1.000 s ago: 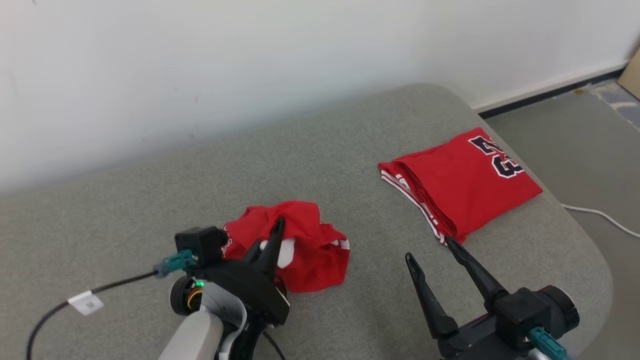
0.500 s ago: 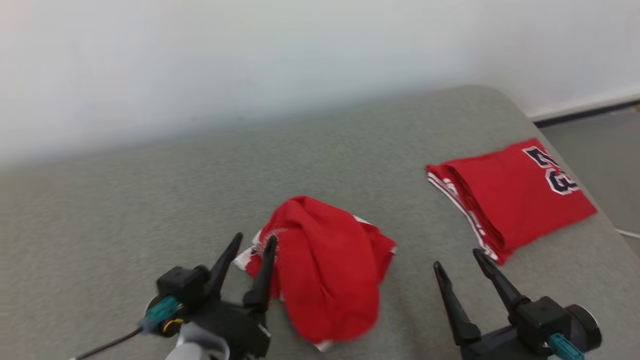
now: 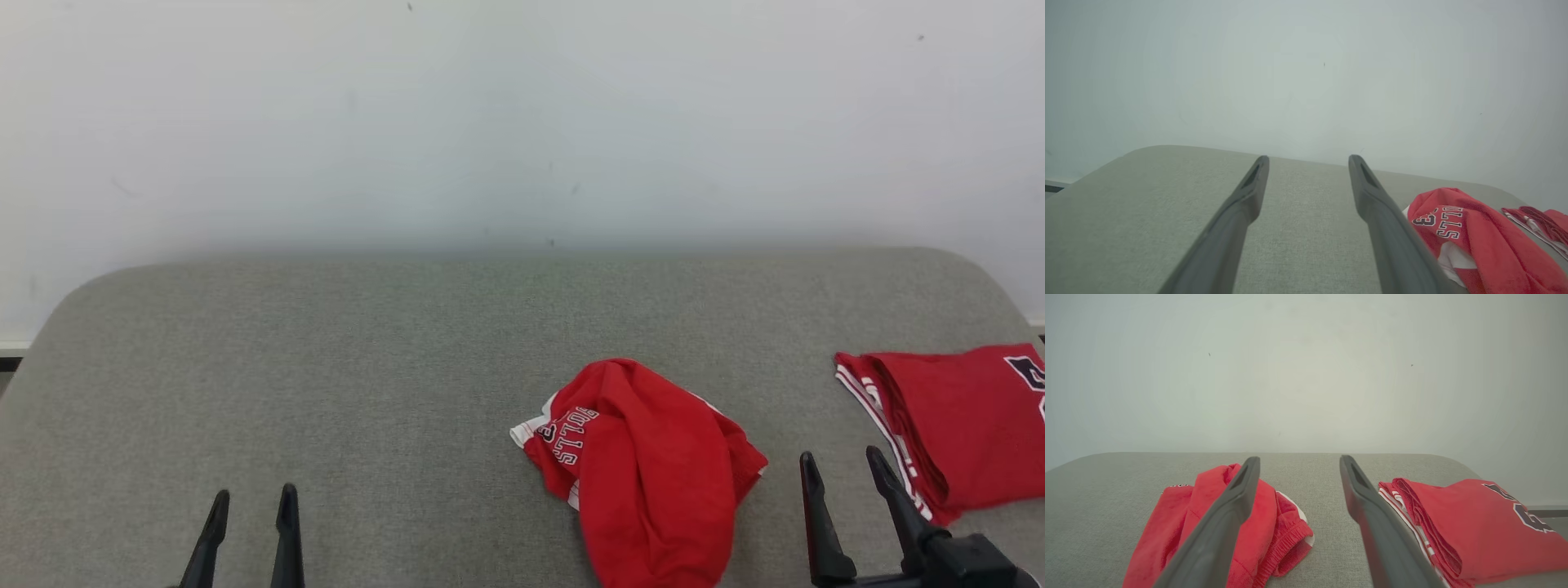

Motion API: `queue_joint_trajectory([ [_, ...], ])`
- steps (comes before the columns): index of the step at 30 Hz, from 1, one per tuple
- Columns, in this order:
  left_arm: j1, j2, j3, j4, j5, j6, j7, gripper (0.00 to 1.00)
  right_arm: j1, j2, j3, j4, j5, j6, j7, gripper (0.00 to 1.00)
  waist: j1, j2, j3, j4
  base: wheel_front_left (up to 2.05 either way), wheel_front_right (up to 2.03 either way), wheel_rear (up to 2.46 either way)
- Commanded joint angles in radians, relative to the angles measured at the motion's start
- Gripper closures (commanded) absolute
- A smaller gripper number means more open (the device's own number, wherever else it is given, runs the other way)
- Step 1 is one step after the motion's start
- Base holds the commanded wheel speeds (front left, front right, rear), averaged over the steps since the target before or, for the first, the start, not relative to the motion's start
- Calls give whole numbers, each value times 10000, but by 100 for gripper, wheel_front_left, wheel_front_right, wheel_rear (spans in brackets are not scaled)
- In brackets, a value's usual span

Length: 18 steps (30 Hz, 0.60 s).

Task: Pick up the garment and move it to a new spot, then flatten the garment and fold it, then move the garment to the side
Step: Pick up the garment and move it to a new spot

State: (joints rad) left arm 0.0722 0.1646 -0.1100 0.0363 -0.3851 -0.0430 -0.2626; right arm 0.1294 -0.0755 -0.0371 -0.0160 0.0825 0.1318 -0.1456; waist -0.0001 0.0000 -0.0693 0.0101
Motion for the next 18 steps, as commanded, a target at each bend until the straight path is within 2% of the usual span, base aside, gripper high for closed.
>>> queue_joint_trajectory([
  [1, 189, 7, 66, -39, 125, 41, -24, 0, 146, 44, -37, 42, 95, -22, -50, 0, 1, 0, -540, 573, 0, 0, 0],
  [7, 1422, 66, 573, 73, 743, 193, -24, 0, 398, 174, -94, 825, -138, -22, -404, 0, 1, 0, -658, 638, 0, 0, 0],
  [18, 1768, 2, 639, 1250, 444, 81, -25, 0, 551, 209, -331, 1504, -159, -22, -159, 0, 1, 0, -721, 540, 0, 0, 0],
])
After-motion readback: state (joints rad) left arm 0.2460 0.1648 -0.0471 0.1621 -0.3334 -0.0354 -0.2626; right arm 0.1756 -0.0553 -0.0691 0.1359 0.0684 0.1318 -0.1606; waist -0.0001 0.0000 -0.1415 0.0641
